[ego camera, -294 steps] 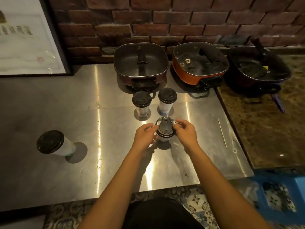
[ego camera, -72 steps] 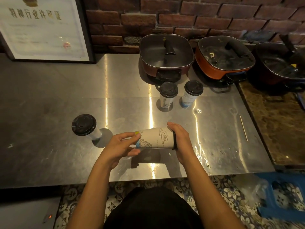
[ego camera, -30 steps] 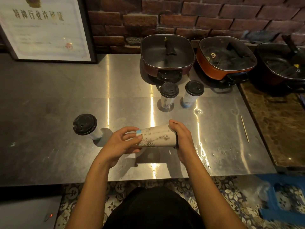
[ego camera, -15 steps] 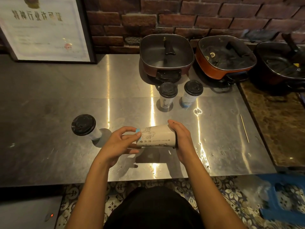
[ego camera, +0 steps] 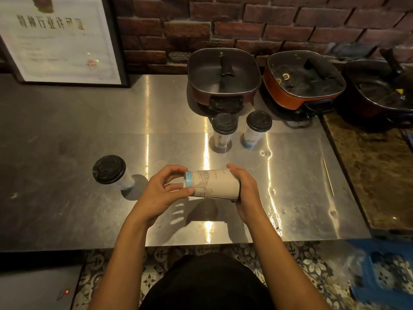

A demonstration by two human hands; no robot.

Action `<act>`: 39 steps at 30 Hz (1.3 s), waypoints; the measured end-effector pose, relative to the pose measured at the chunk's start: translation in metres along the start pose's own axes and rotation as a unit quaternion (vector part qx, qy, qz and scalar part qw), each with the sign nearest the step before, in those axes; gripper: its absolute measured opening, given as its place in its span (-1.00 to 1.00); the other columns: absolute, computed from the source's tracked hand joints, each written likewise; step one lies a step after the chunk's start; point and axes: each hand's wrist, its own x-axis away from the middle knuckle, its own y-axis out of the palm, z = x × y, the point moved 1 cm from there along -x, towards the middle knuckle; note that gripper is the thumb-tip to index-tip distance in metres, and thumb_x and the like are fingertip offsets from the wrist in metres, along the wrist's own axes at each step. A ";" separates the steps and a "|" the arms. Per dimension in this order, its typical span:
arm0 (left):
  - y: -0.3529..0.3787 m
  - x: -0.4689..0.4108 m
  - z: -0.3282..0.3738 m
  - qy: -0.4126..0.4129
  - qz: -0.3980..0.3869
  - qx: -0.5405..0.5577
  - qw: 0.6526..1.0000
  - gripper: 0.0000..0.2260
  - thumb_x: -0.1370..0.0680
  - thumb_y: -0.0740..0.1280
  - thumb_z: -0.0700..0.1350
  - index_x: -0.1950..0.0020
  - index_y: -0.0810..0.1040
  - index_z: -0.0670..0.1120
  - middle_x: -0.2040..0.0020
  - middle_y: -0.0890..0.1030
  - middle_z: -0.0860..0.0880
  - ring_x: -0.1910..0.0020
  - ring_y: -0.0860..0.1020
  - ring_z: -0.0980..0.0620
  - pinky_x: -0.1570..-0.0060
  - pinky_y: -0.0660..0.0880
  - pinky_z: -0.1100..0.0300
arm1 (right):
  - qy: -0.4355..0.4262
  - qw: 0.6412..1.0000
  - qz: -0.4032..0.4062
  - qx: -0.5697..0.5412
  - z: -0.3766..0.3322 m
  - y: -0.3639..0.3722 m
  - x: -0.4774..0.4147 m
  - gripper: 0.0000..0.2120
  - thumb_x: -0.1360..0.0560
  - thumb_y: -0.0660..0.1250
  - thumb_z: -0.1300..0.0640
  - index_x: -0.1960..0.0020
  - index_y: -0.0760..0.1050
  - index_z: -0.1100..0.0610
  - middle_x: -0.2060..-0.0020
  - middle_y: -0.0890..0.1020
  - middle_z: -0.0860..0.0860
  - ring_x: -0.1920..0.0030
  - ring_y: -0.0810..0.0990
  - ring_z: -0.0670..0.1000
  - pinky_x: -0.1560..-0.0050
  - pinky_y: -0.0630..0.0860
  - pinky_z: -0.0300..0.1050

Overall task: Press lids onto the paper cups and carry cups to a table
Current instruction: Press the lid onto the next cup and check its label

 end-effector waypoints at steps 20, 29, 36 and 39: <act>0.072 0.014 0.048 0.211 0.027 -0.113 0.970 -0.51 -0.39 0.62 -0.07 -0.28 0.60 0.08 -0.23 0.57 0.17 -0.13 0.55 0.21 -0.03 0.54 0.28 | 0.160 0.922 -0.058 -0.347 0.044 0.008 0.000 -0.40 -0.20 0.59 -0.11 -0.17 0.70 0.14 0.00 0.71 0.18 0.02 0.73 0.20 -0.08 0.63 0.12; 0.042 0.019 0.031 0.227 0.181 -0.173 0.941 -0.79 -0.51 0.52 -0.16 -0.06 0.65 0.11 -0.07 0.59 0.12 -0.03 0.56 0.20 0.01 0.49 0.46 | 0.079 0.991 0.060 -0.085 0.021 0.042 0.005 -0.77 -0.53 0.36 -0.09 -0.04 0.65 0.02 0.06 0.71 0.11 0.08 0.72 0.11 0.28 0.60 -0.09; 0.016 0.014 -0.004 0.108 0.159 -0.134 0.972 -0.80 -0.59 0.44 -0.05 -0.21 0.62 0.09 -0.07 0.61 0.23 -0.09 0.53 0.48 -0.05 0.46 0.59 | -0.049 0.988 0.092 0.116 0.020 0.092 0.011 -0.73 -0.61 0.34 -0.05 -0.26 0.54 0.02 -0.11 0.61 -0.03 -0.15 0.60 0.04 -0.12 0.60 -0.04; -0.004 0.011 -0.015 0.097 0.166 -0.133 0.972 -0.81 -0.60 0.43 -0.05 -0.19 0.59 0.13 -0.10 0.59 0.19 -0.07 0.51 0.51 0.02 0.46 0.59 | -0.043 0.985 0.073 0.150 0.025 0.113 0.008 -0.80 -0.63 0.31 -0.05 -0.20 0.56 -0.01 -0.15 0.62 0.00 -0.17 0.58 0.05 -0.18 0.57 -0.07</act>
